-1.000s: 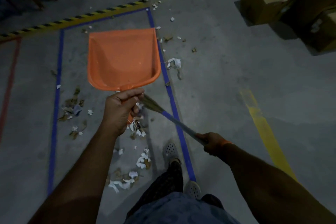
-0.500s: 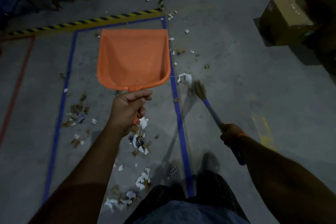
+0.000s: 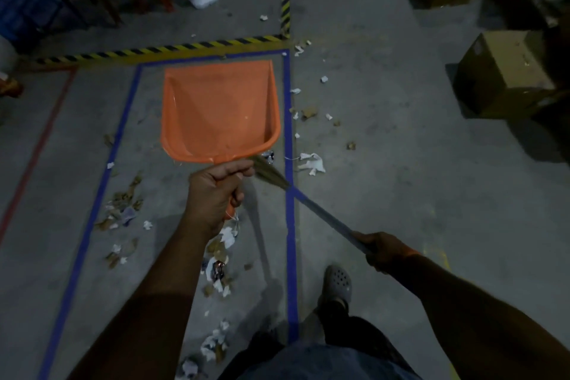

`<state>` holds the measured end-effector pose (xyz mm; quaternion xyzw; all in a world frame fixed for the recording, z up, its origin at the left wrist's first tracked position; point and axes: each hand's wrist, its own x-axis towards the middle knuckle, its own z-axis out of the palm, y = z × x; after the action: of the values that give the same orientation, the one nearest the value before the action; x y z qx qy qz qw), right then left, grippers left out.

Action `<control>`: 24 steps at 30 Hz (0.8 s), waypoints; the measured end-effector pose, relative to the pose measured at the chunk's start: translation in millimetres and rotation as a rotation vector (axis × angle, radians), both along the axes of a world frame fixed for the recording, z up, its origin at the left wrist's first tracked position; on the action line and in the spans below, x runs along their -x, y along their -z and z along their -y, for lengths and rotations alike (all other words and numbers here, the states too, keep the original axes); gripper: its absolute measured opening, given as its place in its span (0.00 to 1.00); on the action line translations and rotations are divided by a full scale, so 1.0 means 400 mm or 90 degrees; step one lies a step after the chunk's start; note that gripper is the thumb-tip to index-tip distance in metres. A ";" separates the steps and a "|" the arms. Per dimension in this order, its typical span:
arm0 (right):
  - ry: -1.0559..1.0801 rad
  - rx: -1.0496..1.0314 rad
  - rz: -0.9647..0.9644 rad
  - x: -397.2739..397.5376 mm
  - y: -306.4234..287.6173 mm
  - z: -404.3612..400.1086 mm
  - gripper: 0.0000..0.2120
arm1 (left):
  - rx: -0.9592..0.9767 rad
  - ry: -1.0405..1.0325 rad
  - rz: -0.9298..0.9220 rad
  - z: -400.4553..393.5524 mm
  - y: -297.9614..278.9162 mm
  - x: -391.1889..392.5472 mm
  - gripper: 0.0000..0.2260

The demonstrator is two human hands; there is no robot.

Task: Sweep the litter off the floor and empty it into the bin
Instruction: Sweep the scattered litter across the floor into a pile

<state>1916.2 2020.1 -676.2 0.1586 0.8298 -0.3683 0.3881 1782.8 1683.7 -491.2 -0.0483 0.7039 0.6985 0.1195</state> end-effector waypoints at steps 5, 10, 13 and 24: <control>0.090 -0.037 -0.023 0.109 0.003 -0.180 0.33 | 0.000 0.011 -0.007 -0.139 -0.008 0.049 0.14; 0.130 -0.062 0.022 0.190 0.025 -0.226 0.31 | 0.008 -0.016 -0.009 -0.164 -0.018 0.077 0.17; 0.070 -0.074 0.057 0.228 0.042 -0.180 0.28 | 0.028 -0.056 -0.014 -0.155 -0.028 0.093 0.16; -0.228 0.014 0.004 0.344 0.041 -0.087 0.36 | 0.038 -0.086 -0.020 -0.163 -0.015 0.148 0.14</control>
<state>1778.8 2055.0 -692.6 0.0054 0.8396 -0.3016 0.4518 1723.5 1748.8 -485.1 -0.0882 0.7210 0.6847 0.0593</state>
